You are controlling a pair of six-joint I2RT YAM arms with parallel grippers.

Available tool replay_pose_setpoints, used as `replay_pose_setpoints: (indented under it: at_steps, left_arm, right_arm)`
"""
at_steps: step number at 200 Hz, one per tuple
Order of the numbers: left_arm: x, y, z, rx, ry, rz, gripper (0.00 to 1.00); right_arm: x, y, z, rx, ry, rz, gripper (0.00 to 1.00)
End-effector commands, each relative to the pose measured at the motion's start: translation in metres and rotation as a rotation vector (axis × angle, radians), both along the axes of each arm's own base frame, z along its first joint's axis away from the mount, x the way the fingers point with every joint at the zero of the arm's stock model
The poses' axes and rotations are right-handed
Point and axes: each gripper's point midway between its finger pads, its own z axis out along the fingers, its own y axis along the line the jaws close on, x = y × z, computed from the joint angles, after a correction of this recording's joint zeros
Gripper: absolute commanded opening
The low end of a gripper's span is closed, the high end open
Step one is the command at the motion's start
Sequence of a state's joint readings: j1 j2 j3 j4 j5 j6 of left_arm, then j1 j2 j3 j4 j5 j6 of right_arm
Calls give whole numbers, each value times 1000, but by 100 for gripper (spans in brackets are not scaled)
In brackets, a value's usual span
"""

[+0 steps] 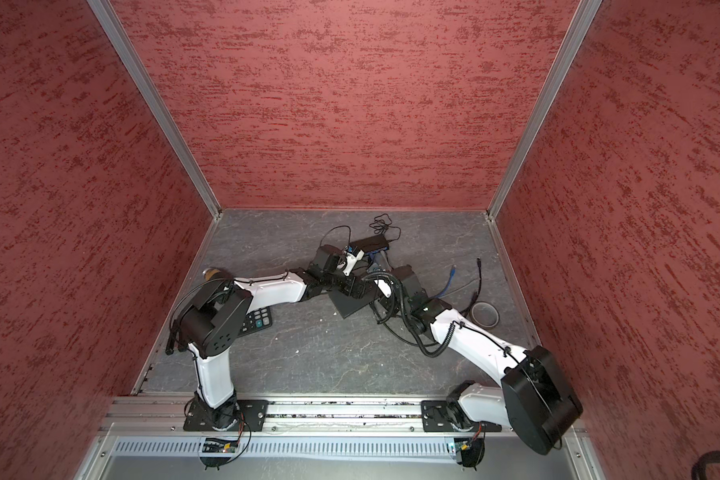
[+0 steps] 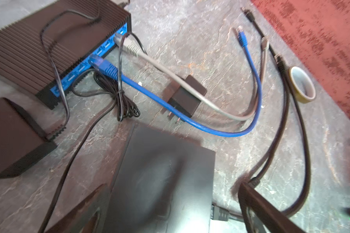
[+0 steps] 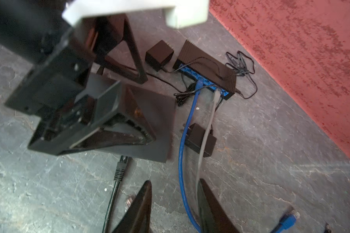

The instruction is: Insert the plug into the switch port

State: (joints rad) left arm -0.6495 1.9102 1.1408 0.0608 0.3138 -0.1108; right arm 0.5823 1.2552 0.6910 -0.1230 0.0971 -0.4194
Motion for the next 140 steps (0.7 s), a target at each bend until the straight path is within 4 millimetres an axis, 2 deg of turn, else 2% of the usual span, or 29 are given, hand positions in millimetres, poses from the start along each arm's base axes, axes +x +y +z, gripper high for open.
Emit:
replay_pose_setpoints:
  at_steps: [1, 58, 95, 140]
  left_arm:
    - [-6, 4, 1, -2, 14, 11, 100]
    - [-17, 23, 11, -30, -11, 46, 100]
    - [-18, 36, 11, -48, -12, 69, 100]
    - [-18, 42, 14, -64, -20, 77, 100]
  right_arm:
    - [-22, -4, -22, -98, 34, 149, 39]
    - [-54, -22, -74, -304, 178, 331, 37]
    - [-55, -24, -83, -343, 196, 375, 36]
    - [-42, -29, -86, -379, 176, 361, 33]
